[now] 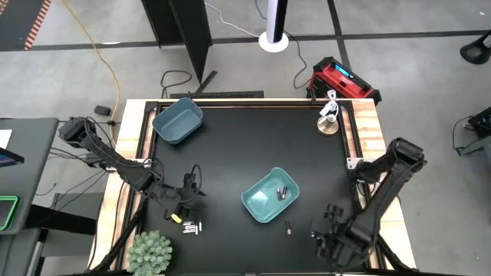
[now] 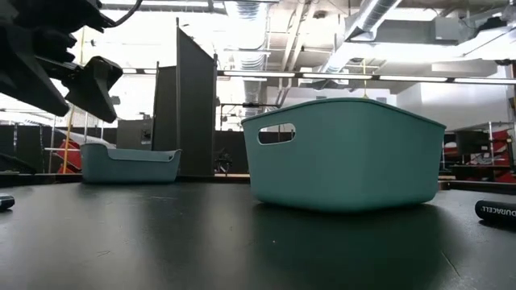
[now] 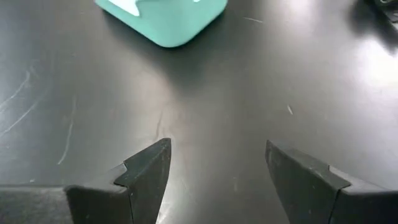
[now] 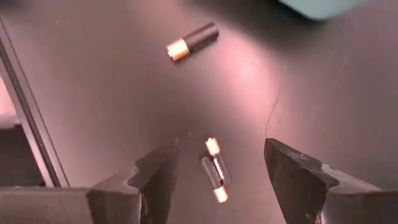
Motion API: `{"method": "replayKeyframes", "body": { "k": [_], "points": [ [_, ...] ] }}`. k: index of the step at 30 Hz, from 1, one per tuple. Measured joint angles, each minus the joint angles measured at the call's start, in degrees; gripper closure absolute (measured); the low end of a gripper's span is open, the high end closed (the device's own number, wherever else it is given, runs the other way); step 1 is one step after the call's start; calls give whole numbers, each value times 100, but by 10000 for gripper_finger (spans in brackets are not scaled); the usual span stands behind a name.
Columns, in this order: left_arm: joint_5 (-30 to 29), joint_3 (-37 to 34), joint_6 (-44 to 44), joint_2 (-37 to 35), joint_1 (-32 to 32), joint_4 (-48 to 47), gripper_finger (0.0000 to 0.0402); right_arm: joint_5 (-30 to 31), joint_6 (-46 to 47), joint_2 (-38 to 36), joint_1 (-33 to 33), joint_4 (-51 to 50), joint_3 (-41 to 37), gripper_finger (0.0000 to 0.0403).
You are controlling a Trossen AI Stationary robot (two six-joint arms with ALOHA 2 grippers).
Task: Sort batteries
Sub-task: Put the black-brown battery into the light blue bin
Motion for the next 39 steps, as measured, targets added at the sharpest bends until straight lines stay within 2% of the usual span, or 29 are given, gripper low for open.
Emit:
{"method": "replayKeyframes", "body": {
  "k": [3, 8, 13, 20, 24, 27, 39],
  "points": [
    [-136, 0, -42, 0, 3, -2, 143, 7, 307, -1, 291, 228, -216, 150],
    [-203, 0, -55, 0, 7, -1, 143, 4, 298, 0, 476, 397, -451, 158],
    [-334, 0, -55, 0, 7, 54, 143, 36, 235, -1, -68, 743, -580, 177],
    [-404, 0, -102, 0, 7, 124, 143, 7, 80, 45, -1000, 1883, -639, 175],
    [-774, 0, -197, 0, 7, 133, 143, -226, 201, 342, -1343, 2060, -629, 173],
    [-935, 0, -148, 0, 39, 136, 143, -542, 195, 689, -1469, 2183, -609, 173],
    [-941, 0, -2, 0, 44, 103, 143, -742, 242, 1713, -1625, 2046, 49, 179]
  ]
}}
